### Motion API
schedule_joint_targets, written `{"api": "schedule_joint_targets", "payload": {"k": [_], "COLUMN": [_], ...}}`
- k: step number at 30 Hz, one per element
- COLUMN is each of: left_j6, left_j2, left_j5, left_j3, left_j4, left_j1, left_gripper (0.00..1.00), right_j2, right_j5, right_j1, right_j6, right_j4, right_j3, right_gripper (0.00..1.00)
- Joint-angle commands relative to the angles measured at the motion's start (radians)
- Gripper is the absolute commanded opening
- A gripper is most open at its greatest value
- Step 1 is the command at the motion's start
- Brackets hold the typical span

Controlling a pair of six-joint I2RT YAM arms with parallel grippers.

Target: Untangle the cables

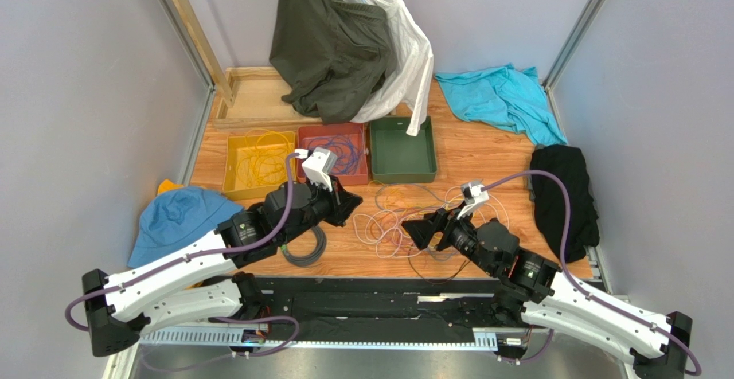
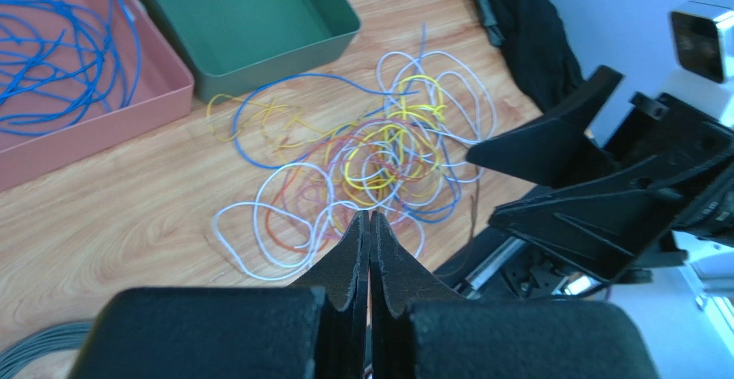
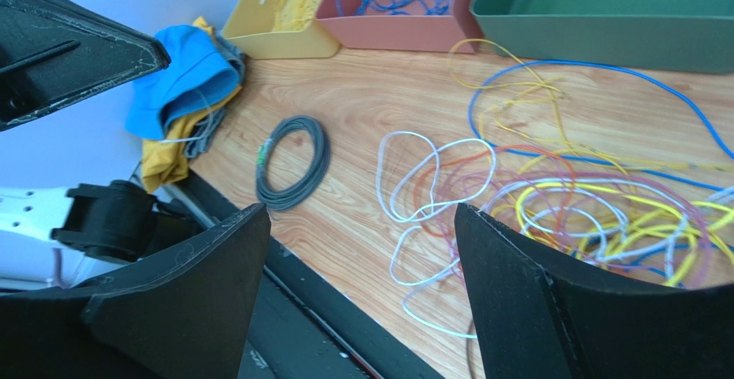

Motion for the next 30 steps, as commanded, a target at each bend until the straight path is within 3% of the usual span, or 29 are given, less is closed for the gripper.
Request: {"api": "schedule_joint_targets", "payload": {"k": [1,4,5,6,7,10,13,17,23,30], "left_j6": [0.038,0.063,0.067,0.071,0.064,0.039,0.02,0.006,-0.021,-0.023], "left_j2": [0.007,0.051,0.071,0.115,0.139,0.217,0.281,0.387,0.513,0.637], "left_j5": [0.067,0.056,0.061,0.068,0.067,0.045,0.054,0.088,0.022,0.077], "left_j3": [0.093,0.101,0.085,0.069,0.054,-0.014,-0.066,-0.077,-0.097,-0.081], "left_j4": [-0.066,-0.101,-0.101,-0.092,-0.082,-0.016,0.07,0.153,0.211,0.333], "left_j1": [-0.012,-0.012,-0.012,-0.014,-0.014,-0.015,-0.015,-0.017,-0.015,-0.017], "left_gripper": [0.0,0.0,0.06,0.14,0.39,0.62,0.66,0.66,0.65,0.63], "right_j2": [0.06,0.111,0.12,0.126,0.125,0.096,0.056,0.016,-0.047,-0.064], "right_j5": [-0.071,-0.066,-0.066,-0.065,-0.066,-0.052,-0.026,-0.008,0.012,0.031], "right_j1": [0.006,0.005,0.005,0.005,0.006,0.005,0.006,0.005,0.005,0.003], "right_j6": [-0.032,-0.031,-0.025,-0.018,-0.009,0.002,0.002,0.008,0.026,0.025], "right_j4": [0.139,0.107,0.092,0.087,0.088,0.078,0.042,-0.01,-0.05,-0.068], "right_j3": [0.09,0.104,0.101,0.096,0.089,0.063,0.055,0.04,-0.002,-0.013], "right_gripper": [0.84,0.83,0.83,0.83,0.83,0.83,0.83,0.83,0.83,0.83]}}
